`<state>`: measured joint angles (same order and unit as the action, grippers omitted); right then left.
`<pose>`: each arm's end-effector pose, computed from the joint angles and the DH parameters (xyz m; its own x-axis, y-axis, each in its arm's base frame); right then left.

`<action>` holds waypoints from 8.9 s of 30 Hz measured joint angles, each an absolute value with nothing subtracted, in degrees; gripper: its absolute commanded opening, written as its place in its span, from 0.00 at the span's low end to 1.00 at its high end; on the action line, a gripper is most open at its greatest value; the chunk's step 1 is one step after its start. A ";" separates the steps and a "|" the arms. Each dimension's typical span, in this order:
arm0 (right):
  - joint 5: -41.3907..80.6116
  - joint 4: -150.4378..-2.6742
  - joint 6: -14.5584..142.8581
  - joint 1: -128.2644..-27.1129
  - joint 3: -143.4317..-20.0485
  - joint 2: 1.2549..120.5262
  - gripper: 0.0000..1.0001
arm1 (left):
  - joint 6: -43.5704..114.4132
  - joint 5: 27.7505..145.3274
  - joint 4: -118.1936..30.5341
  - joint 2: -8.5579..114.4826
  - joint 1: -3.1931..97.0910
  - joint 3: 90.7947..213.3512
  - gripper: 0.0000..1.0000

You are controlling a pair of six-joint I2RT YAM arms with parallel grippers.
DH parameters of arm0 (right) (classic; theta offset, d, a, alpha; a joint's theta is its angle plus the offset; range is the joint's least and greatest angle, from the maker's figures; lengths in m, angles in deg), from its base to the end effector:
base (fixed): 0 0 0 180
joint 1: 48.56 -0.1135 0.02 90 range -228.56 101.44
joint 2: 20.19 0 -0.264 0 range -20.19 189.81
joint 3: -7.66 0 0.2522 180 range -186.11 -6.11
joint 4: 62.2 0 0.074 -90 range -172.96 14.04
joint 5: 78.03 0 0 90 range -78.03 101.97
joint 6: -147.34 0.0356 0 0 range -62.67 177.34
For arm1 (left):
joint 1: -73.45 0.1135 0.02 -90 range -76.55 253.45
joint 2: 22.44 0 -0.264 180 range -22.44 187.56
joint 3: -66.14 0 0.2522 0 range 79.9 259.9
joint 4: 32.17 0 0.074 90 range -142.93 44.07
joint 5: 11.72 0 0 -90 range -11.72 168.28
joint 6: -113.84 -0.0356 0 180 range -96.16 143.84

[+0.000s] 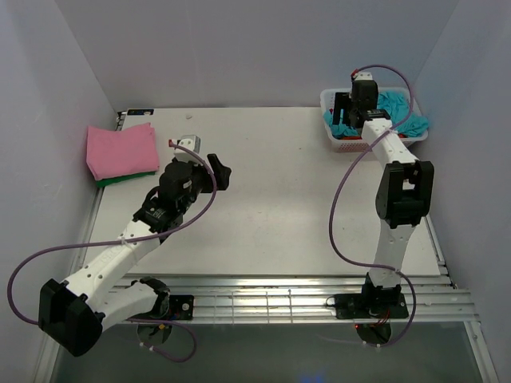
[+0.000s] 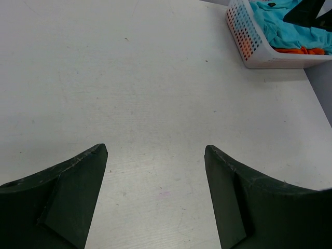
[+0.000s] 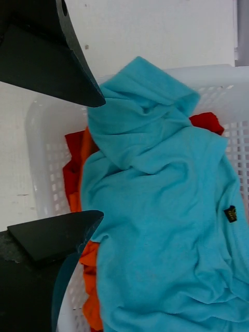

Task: Fold and stack the t-shirts
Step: Grab the tshirt from the pile, then move the tshirt to the center of the board, then flatten the tshirt out

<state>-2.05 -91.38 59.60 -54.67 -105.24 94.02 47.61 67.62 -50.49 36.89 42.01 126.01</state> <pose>0.4722 0.0419 0.2934 -0.5000 -0.0150 -0.8659 0.1241 0.9883 -0.0888 0.2093 -0.1202 0.3097 -0.3845 -0.2292 -0.8942 0.2266 0.9156 -0.3321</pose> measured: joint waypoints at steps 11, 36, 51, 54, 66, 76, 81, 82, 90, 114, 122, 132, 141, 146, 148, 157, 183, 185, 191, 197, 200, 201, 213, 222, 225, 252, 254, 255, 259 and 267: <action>-3.17 -94.44 56.87 -53.84 -129.87 113.34 0.82 | 46.32 65.24 -51.10 33.32 42.01 125.09 0.87; -4.48 -97.02 56.62 -53.82 -125.00 114.07 0.08 | 45.69 60.85 -51.41 29.35 42.05 123.37 0.88; -2.38 -104.69 55.62 -72.81 -126.16 83.79 0.08 | 49.45 62.64 -51.12 28.95 42.05 120.39 0.88; 1.66 -106.18 56.67 -81.34 -128.47 81.56 0.08 | 50.82 63.14 -52.11 27.55 42.05 119.34 0.88; -5.51 -114.16 58.20 -93.88 -127.97 74.05 0.08 | 54.02 60.69 -56.79 17.70 42.05 118.62 0.88; -28.98 -112.71 63.73 -92.81 -98.92 52.54 0.08 | 55.89 57.70 -58.32 15.14 42.05 118.62 0.88; -37.09 -119.31 74.61 -89.93 -81.74 53.50 0.18 | 56.27 57.94 -58.93 15.49 42.05 118.62 0.88; -38.14 -121.96 77.32 -89.42 -79.16 54.46 0.32 | 56.27 58.11 -59.01 15.60 42.05 118.62 0.88; -43.86 -135.93 90.61 -88.55 -76.89 56.95 0.94 | 56.57 66.22 -54.08 21.54 42.09 115.32 0.86; -28.50 -112.73 82.55 -89.82 -62.35 43.27 0.90 | 59.65 94.73 -16.44 65.93 41.40 111.76 0.74; -28.26 -112.78 82.39 -89.82 -60.54 41.15 0.89 | 59.92 95.60 -11.43 72.10 41.37 112.33 0.73; -28.28 -112.84 82.39 -89.82 -59.88 38.46 0.88 | 60.48 95.69 -4.11 77.45 41.37 112.92 0.73; -28.32 -113.41 82.39 -89.82 -58.70 37.39 0.84 | 61.01 95.64 -2.54 79.53 41.35 113.29 0.54; -28.28 -113.06 82.39 -89.84 -57.85 37.09 0.81 | 60.88 95.40 -1.75 80.62 41.35 114.93 0.45; -28.08 -113.08 82.39 -89.84 -56.76 37.06 0.80 | 60.68 95.29 -1.68 81.04 41.35 115.43 0.45; -27.69 -113.13 82.37 -89.84 -55.78 36.12 0.79 | 60.05 95.01 -2.10 83.99 41.35 117.62 0.00; -19.49 -88.65 72.21 -82.67 -61.31 66.83 0.82 | 49.34 64.19 -38.84 32.56 38.75 109.01 0.00; -17.70 -86.11 71.07 -82.34 -64.19 69.72 0.82 | 49.77 63.95 -40.46 32.17 38.71 107.43 0.00; -12.54 -81.35 68.45 -81.42 -74.18 77.98 0.78 | 50.82 62.42 -44.00 28.82 38.71 105.86 0.00; -8.61 -79.10 67.33 -79.54 -79.62 86.44 0.62 | 51.85 61.63 -45.55 28.23 38.47 105.86 0.00; -6.27 -79.05 67.31 -78.78 -79.93 89.83 0.57 | 52.20 61.22 -46.60 28.10 38.44 105.86 0.00; -5.24 -79.12 67.31 -78.47 -79.93 90.83 0.56 | 52.24 61.07 -46.93 27.99 38.44 105.86 0.00; 3.17 -78.75 67.33 -78.08 -81.37 93.76 0.49 | 52.62 60.74 -47.71 27.86 38.44 105.86 0.00; 5.84 -78.64 67.62 -77.31 -83.08 97.00 0.46 | 52.59 60.28 -48.09 27.58 38.42 105.86 0.00; 5.23 -78.83 67.42 -77.25 -83.08 97.00 0.34 | 52.59 60.19 -48.37 27.55 38.44 105.86 0.00; -7.12 -100.43 55.88 -62.82 -104.30 69.78 0.08 | 33.86 29.04 -44.17 38.09 42.60 135.32 0.00; -7.87 -102.40 55.55 -62.87 -105.92 67.14 0.08 | 32.33 28.24 -44.17 36.71 42.60 136.00 0.00; -8.13 -103.36 55.49 -62.95 -106.86 66.35 0.08 | 31.94 28.02 -44.48 35.95 42.66 136.33 0.00; -8.91 -106.88 55.77 -63.09 -107.34 63.27 0.08 | 32.86 29.26 -48.02 32.95 42.82 137.66 0.00; -10.38 -113.54 56.34 -63.11 -106.35 56.12 0.08 | 35.07 33.33 -53.33 26.48 42.88 137.31 0.00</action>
<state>-10.38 -113.54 56.34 -63.11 -106.35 56.12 35.07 33.33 -53.33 26.48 42.88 137.31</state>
